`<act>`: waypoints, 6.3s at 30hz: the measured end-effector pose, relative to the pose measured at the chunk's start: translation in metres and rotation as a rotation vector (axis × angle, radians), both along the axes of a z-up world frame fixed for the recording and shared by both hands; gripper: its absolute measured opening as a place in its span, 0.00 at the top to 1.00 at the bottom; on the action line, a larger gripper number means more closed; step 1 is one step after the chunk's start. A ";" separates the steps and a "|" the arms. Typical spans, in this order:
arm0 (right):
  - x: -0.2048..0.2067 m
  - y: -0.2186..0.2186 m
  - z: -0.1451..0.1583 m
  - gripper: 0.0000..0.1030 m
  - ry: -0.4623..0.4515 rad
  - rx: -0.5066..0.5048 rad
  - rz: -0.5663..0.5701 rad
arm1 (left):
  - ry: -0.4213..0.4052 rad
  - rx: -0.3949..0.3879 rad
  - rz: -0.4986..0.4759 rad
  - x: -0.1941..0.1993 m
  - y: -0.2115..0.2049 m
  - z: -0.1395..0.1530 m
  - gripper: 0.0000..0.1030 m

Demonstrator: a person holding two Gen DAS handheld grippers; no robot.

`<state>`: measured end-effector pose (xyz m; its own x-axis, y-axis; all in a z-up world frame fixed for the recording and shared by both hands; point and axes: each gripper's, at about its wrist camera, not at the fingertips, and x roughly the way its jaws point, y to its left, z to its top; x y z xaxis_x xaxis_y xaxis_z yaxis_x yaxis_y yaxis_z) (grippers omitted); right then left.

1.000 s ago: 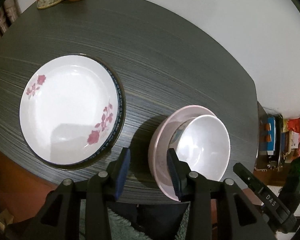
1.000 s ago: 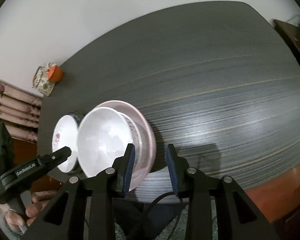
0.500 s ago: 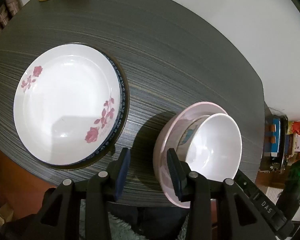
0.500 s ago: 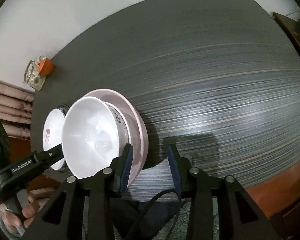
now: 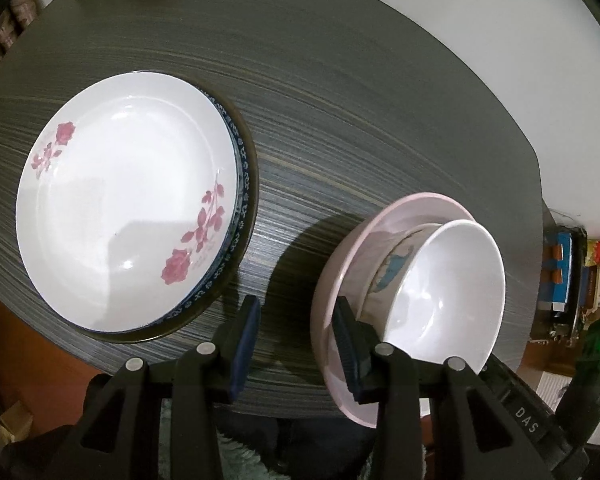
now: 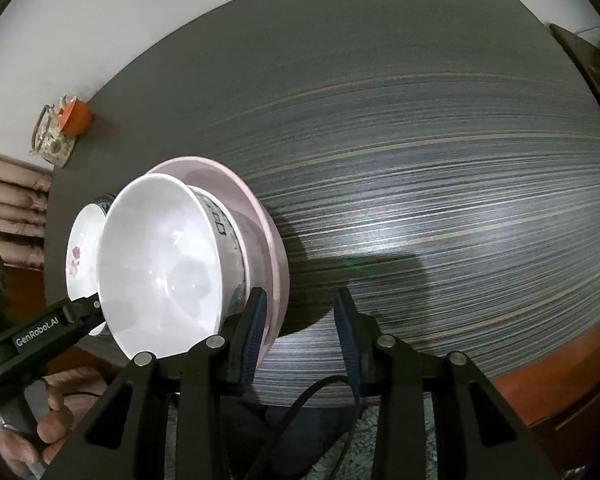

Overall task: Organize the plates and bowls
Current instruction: 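Lift the nested pink bowl stack with both tools, then carry the nested bowls with both tools onto the plate stack, then open both tools and pull them back from the bowls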

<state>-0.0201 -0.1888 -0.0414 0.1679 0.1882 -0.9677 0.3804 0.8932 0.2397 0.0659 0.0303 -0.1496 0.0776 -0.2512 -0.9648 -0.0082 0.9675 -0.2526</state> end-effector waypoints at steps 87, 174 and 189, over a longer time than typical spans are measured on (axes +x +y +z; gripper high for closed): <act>0.020 0.026 0.016 0.89 -0.095 -0.040 0.051 | -0.114 -0.050 -0.042 -0.015 -0.004 0.022 0.93; 0.098 0.198 0.021 0.60 -0.112 -0.063 0.357 | -0.249 0.125 0.205 -0.022 0.174 0.065 0.80; 0.066 0.176 0.040 0.24 -0.194 -0.041 0.331 | -0.422 0.232 0.149 -0.065 0.159 0.107 0.56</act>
<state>0.0458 -0.0128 -0.0014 0.2858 0.2244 -0.9317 0.0212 0.9705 0.2402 0.0009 0.1889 -0.0429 0.4918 0.0100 -0.8706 -0.0941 0.9947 -0.0417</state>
